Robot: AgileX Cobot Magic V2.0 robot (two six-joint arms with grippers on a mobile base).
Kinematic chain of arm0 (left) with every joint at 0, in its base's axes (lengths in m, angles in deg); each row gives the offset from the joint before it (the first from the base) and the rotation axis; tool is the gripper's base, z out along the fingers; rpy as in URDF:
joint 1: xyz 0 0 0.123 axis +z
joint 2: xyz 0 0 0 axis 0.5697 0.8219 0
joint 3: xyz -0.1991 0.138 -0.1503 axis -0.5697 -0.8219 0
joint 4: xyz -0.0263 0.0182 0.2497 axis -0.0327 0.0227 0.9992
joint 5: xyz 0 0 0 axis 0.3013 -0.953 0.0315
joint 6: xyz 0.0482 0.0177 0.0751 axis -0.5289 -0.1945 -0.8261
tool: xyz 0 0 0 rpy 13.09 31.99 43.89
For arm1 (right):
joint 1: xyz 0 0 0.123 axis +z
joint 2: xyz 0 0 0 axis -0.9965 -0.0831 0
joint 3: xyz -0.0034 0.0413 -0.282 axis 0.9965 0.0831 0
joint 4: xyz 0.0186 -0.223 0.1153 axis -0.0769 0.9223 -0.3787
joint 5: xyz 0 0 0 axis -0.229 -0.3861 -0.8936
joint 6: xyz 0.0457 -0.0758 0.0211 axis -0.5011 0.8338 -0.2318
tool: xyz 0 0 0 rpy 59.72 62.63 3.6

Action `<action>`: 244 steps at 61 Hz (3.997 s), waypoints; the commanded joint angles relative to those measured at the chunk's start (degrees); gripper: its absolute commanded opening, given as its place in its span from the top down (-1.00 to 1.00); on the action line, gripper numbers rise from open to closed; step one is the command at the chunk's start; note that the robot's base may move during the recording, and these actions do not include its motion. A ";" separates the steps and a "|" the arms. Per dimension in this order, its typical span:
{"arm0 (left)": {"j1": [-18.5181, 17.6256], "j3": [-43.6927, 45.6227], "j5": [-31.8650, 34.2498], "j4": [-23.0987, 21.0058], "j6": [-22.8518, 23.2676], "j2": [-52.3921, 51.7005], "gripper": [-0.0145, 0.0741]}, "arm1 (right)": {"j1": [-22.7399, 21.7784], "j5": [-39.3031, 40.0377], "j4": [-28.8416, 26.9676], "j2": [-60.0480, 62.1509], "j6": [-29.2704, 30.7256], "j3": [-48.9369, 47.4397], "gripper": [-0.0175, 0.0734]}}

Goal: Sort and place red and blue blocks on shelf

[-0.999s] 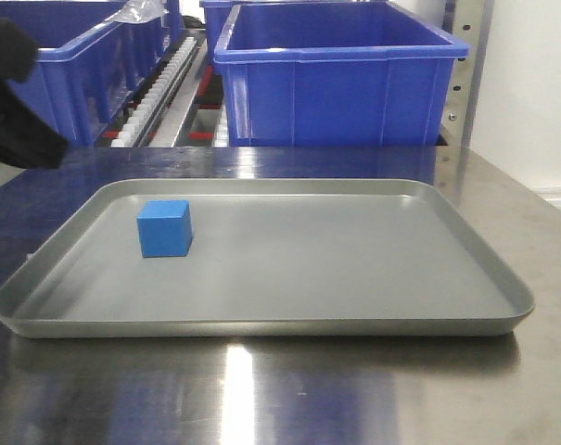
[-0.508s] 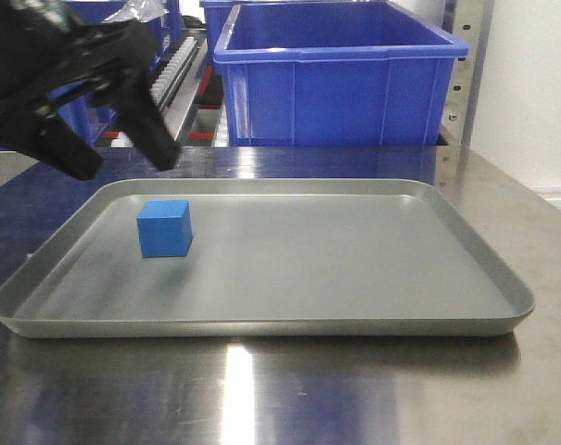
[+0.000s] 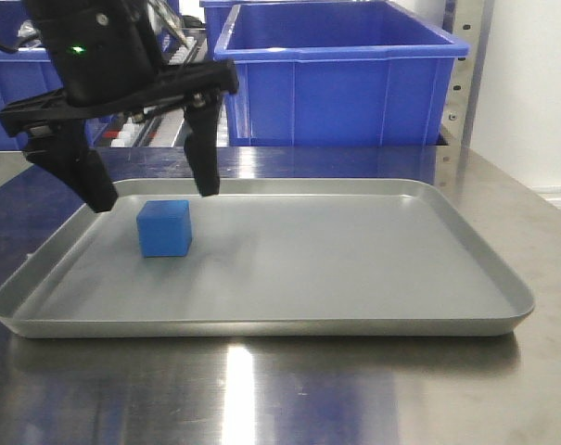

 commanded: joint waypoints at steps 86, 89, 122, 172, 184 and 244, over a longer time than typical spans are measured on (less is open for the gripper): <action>-3.90 4.27 0.39 7.97 8.33 3.83 -0.22 | -0.36 4.69 0.34 -0.44 0.48 -1.56 0.49; -3.90 4.27 0.39 7.97 8.33 3.83 0.03 | -0.36 4.69 0.34 -0.44 0.48 -1.56 0.49; -1.61 3.91 -1.33 -5.94 -17.08 -5.44 0.37 | -0.36 4.69 0.34 -0.44 0.48 -1.56 0.49; 7.42 -34.20 37.36 -18.30 -43.04 -37.66 0.37 | -0.36 4.69 0.34 -0.44 0.48 -1.56 0.49; 12.97 -42.38 43.56 -18.30 -43.04 -49.80 0.37 | -0.36 4.69 0.34 -0.44 0.48 -1.56 0.49; 25.04 -56.74 52.76 -19.93 -43.26 -79.15 0.37 | -0.36 4.69 0.34 -0.44 0.48 -1.56 0.49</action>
